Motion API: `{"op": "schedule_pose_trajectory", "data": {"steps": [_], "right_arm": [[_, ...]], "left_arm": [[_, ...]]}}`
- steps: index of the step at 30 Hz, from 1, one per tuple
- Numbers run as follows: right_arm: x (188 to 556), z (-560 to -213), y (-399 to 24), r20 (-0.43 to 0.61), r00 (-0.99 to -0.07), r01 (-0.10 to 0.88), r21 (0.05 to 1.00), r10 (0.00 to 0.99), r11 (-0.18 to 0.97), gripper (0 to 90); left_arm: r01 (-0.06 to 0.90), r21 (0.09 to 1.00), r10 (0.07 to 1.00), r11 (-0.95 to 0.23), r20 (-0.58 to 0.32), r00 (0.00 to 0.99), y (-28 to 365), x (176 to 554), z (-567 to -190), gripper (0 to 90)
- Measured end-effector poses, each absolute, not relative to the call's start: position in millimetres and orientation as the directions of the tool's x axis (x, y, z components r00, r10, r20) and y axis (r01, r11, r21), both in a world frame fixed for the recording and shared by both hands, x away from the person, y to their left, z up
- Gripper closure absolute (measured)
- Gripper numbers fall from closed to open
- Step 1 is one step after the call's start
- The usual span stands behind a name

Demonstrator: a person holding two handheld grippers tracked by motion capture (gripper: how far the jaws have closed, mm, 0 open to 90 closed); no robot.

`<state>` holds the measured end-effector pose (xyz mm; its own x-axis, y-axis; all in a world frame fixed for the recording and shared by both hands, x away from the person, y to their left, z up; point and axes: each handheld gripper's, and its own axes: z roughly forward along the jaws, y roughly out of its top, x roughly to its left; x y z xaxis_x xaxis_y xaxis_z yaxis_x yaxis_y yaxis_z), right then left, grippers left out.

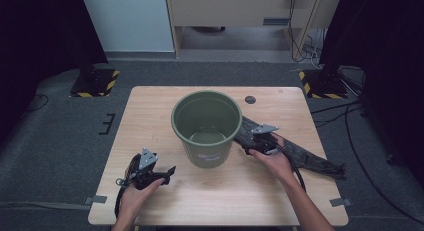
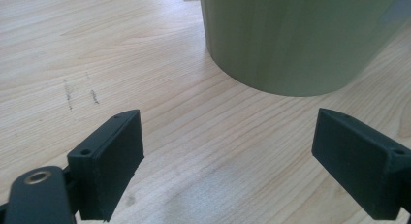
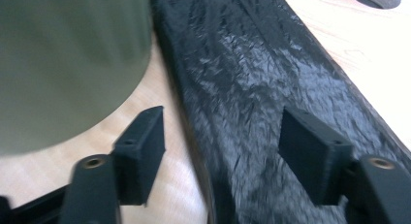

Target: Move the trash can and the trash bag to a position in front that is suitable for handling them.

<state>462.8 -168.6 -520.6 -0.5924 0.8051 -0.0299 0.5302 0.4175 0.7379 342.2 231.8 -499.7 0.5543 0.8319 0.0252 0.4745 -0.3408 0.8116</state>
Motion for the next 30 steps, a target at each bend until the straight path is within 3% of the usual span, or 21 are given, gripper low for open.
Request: {"op": "schedule_pose_trajectory", "data": {"steps": [6, 7, 12, 13, 19, 30], "right_arm": [[473, -528, -163, -0.006, -0.6, 0.558, 0.714, 0.8, 0.424, 38.8], [474, -530, -164, -0.004, -0.593, 0.56, 0.716, 0.805, 0.416, 51.9], [480, -529, -172, 0.006, -0.581, 0.571, 0.715, 0.814, 0.403, 85.8], [482, -528, -175, 0.021, -0.574, 0.584, 0.712, 0.819, 0.391, 89.0], [492, -502, -187, 0.067, -0.55, 0.59, 0.737, 0.833, 0.331, 90.0], [527, -430, -184, 0.041, -0.542, 0.549, 0.773, 0.839, 0.317, 90.0]], "left_arm": [[0.482, 0.806, 0.827, -0.344, 0.016, 0.562, 235, 346, -501, 10.3], [0.482, 0.81, 0.824, -0.334, 0.003, 0.566, 235, 348, -501, 10.3], [0.487, 0.809, 0.826, -0.329, -0.003, 0.564, 241, 350, -501, 10.3], [0.487, 0.809, 0.827, -0.329, -0.002, 0.563, 242, 351, -500, 10.3], [0.463, 0.822, 0.816, -0.333, 0.005, 0.578, 246, 359, -492, 8.5], [0.492, 0.808, 0.836, -0.324, 0.001, 0.548, 265, 398, -477, 7.0]]}}
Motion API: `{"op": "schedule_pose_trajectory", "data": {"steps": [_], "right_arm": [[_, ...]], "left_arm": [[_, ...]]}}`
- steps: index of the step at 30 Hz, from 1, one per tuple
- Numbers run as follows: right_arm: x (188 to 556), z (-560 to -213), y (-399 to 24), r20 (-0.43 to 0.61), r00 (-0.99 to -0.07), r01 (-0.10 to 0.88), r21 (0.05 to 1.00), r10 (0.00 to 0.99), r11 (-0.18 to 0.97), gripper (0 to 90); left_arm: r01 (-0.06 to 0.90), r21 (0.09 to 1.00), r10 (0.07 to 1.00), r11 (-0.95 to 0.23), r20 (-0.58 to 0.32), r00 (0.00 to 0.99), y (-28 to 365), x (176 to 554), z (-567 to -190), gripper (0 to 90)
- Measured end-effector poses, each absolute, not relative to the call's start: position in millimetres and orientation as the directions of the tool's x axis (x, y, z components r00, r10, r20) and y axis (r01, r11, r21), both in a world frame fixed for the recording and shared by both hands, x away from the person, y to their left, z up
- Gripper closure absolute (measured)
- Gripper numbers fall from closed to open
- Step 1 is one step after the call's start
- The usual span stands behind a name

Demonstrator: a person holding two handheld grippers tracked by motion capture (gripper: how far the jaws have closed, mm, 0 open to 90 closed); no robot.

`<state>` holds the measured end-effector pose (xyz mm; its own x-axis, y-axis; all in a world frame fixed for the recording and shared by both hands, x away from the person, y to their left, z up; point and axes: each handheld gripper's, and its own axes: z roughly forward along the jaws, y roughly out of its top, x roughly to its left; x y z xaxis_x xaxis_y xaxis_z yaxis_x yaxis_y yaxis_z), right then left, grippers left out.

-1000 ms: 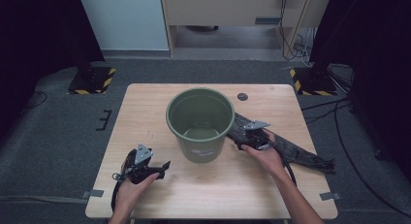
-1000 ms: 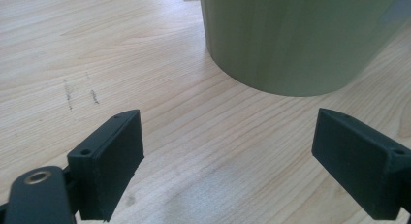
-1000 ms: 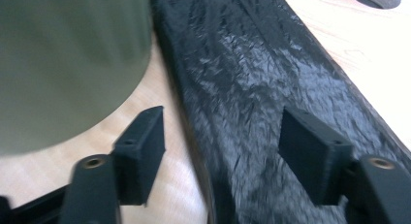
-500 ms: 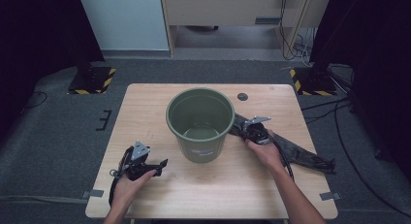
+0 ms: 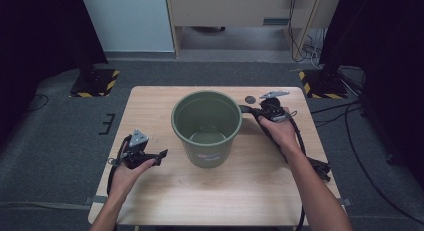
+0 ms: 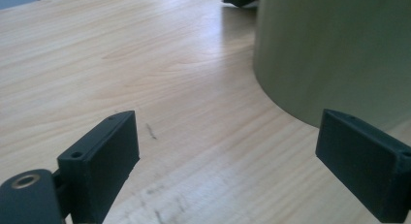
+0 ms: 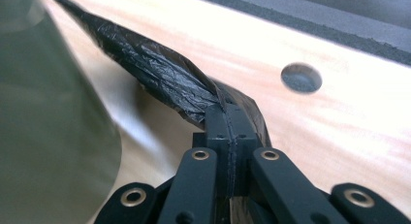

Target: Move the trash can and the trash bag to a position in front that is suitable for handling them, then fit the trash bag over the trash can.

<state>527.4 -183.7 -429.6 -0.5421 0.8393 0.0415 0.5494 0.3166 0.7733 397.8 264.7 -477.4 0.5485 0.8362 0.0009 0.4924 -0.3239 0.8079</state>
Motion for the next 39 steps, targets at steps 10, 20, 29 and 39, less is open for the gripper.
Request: {"op": "schedule_pose_trajectory", "data": {"steps": [10, 20, 29, 39], "right_arm": [[545, -398, -172, 0.031, -0.557, 0.528, 0.785, 0.83, 0.325, 90.0], [560, -374, -161, 0.047, -0.57, 0.532, 0.782, 0.82, 0.325, 90.0], [560, -340, -151, 0.071, -0.58, 0.492, 0.824, 0.812, 0.28, 90.0], [552, -313, -143, 0.053, -0.605, 0.439, 0.855, 0.794, 0.277, 90.0]], "left_arm": [[0.504, 0.813, 0.834, -0.29, -0.043, 0.55, 271, 416, -457, 3.4], [0.472, 0.846, 0.837, -0.247, -0.06, 0.545, 276, 434, -422, 4.2], [0.443, 0.835, 0.801, -0.326, -0.004, 0.598, 264, 452, -373, 7.7], [0.351, 0.875, 0.777, -0.334, 0.045, 0.627, 224, 470, -315, 4.3]]}}
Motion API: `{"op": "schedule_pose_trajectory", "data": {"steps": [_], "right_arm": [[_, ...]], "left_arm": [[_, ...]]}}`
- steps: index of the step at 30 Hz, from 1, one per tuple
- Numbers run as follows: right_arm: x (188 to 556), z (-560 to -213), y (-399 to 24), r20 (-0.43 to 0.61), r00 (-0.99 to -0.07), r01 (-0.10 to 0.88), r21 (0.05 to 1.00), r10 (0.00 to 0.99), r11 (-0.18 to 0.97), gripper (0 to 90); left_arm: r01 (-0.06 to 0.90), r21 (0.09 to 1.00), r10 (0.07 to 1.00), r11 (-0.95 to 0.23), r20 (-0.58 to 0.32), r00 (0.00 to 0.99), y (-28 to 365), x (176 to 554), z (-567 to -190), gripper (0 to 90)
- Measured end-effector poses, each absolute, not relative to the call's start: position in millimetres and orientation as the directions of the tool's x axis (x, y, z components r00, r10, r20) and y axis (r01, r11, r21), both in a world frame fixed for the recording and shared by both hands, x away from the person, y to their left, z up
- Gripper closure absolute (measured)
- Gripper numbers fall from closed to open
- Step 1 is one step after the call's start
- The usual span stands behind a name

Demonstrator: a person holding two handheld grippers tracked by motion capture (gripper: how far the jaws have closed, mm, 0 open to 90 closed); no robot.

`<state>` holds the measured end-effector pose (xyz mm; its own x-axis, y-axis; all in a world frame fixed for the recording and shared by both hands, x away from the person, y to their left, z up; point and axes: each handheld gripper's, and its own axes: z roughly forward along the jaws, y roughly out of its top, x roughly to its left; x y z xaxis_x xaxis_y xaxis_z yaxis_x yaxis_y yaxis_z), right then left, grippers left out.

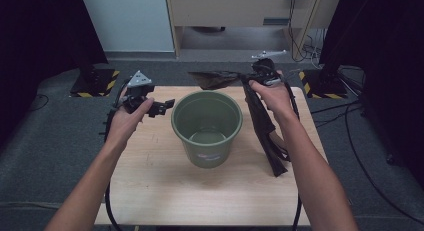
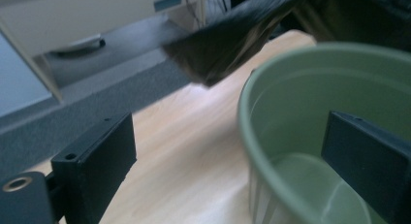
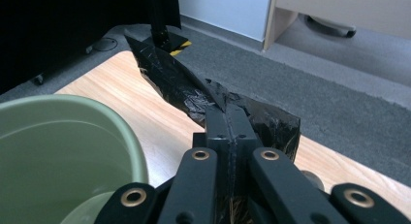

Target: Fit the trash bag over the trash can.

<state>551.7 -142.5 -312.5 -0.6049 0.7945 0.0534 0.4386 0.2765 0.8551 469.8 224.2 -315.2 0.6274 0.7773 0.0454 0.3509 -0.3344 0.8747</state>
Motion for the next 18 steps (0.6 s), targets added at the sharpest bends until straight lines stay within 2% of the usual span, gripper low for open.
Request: {"op": "schedule_pose_trajectory", "data": {"steps": [5, 13, 16, 18], "right_arm": [[548, -304, -136, 0.045, -0.625, 0.419, 0.861, 0.779, 0.287, 90.0], [537, -292, -118, 0.016, -0.668, 0.384, 0.864, 0.744, 0.326, 90.0], [530, -286, -110, -0.008, -0.687, 0.354, 0.87, 0.726, 0.344, 90.0], [526, -283, -105, -0.011, -0.699, 0.34, 0.874, 0.715, 0.346, 90.0]], "left_arm": [[0.296, 0.872, 0.732, -0.39, 0.098, 0.675, 197, 485, -299, 4.0], [0.297, 0.852, 0.704, -0.432, 0.113, 0.701, 159, 504, -292, 5.7], [0.279, 0.831, 0.689, -0.482, 0.163, 0.706, 146, 511, -290, 5.6], [0.277, 0.83, 0.686, -0.484, 0.163, 0.709, 140, 515, -290, 5.7]]}}
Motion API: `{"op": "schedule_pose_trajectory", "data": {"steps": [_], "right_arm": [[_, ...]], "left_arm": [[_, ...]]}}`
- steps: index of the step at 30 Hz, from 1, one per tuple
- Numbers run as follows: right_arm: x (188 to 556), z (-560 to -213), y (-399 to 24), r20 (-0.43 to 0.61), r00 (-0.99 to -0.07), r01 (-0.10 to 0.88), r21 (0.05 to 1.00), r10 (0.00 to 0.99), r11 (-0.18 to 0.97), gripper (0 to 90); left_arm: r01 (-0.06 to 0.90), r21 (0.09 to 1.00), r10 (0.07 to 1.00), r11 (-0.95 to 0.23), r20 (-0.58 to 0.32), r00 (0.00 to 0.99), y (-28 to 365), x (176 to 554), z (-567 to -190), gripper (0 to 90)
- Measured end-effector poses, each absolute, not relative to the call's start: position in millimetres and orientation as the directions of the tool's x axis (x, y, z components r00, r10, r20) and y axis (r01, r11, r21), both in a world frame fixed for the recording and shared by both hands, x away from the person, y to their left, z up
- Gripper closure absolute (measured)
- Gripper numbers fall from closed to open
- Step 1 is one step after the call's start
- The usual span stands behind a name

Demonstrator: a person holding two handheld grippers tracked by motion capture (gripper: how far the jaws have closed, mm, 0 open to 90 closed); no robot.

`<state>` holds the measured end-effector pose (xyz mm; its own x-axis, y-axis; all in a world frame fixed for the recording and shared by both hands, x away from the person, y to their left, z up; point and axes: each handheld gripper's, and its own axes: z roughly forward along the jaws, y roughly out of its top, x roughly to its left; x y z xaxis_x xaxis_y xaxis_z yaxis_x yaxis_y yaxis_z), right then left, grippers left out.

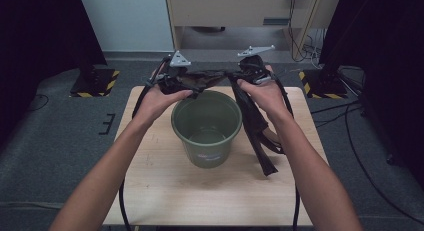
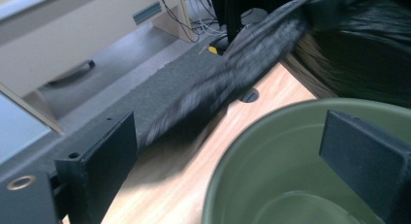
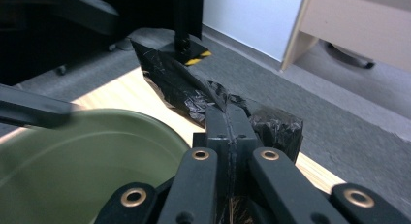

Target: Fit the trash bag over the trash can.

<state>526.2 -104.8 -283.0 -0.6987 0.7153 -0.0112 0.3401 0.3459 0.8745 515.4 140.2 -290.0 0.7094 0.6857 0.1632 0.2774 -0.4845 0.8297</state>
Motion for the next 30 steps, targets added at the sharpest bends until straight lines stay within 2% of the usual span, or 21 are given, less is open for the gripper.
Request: {"op": "schedule_pose_trajectory", "data": {"steps": [6, 10, 12, 15, 16, 20, 21, 22, 25, 26, 27, 28, 29, 30], "right_arm": [[514, -278, -93, -0.033, -0.73, 0.316, 0.869, 0.683, 0.38, 90.0], [507, -278, -89, -0.045, -0.744, 0.299, 0.87, 0.667, 0.391, 90.0], [504, -278, -89, -0.041, -0.746, 0.297, 0.873, 0.664, 0.387, 90.0], [500, -279, -89, -0.046, -0.749, 0.294, 0.871, 0.661, 0.394, 90.0], [498, -279, -90, -0.042, -0.75, 0.291, 0.876, 0.66, 0.386, 90.0], [491, -282, -90, -0.038, -0.756, 0.282, 0.882, 0.653, 0.378, 88.4], [486, -287, -91, -0.042, -0.76, 0.272, 0.885, 0.648, 0.377, 77.1], [483, -290, -92, -0.041, -0.757, 0.268, 0.891, 0.652, 0.368, 71.4], [475, -301, -93, -0.059, -0.73, 0.255, 0.9, 0.681, 0.352, 46.7], [475, -301, -93, -0.059, -0.73, 0.255, 0.9, 0.681, 0.352, 46.7], [469, -308, -95, -0.065, -0.724, 0.248, 0.905, 0.687, 0.346, 38.5], [465, -311, -96, -0.063, -0.724, 0.246, 0.907, 0.687, 0.342, 34.5], [465, -311, -96, -0.063, -0.724, 0.246, 0.907, 0.687, 0.342, 34.5], [460, -317, -96, -0.067, -0.723, 0.238, 0.91, 0.688, 0.338, 28.5]], "left_arm": [[0.253, 0.831, 0.657, -0.495, 0.168, 0.735, 132, 529, -293, 8.3], [0.263, 0.813, 0.627, -0.52, 0.155, 0.764, 129, 531, -299, 16.3], [0.248, 0.781, 0.595, -0.573, 0.189, 0.781, 126, 528, -304, 27.8], [0.211, 0.783, 0.593, -0.586, 0.237, 0.77, 125, 523, -304, 55.7], [0.215, 0.785, 0.591, -0.582, 0.226, 0.775, 125, 523, -304, 63.0], [0.215, 0.798, 0.596, -0.564, 0.213, 0.774, 124, 523, -304, 81.3], [0.226, 0.803, 0.607, -0.551, 0.2, 0.769, 127, 522, -303, 84.1], [0.234, 0.818, 0.622, -0.526, 0.182, 0.762, 127, 522, -303, 86.1], [0.257, 0.833, 0.648, -0.49, 0.151, 0.746, 130, 520, -298, 88.9], [0.257, 0.833, 0.648, -0.49, 0.151, 0.746, 130, 520, -298, 89.1], [0.265, 0.845, 0.663, -0.464, 0.133, 0.736, 132, 520, -294, 89.2], [0.276, 0.838, 0.666, -0.47, 0.132, 0.734, 133, 519, -292, 89.3], [0.276, 0.838, 0.666, -0.47, 0.132, 0.734, 133, 519, -292, 89.3], [0.284, 0.843, 0.673, -0.456, 0.117, 0.731, 134, 519, -291, 89.4]]}}
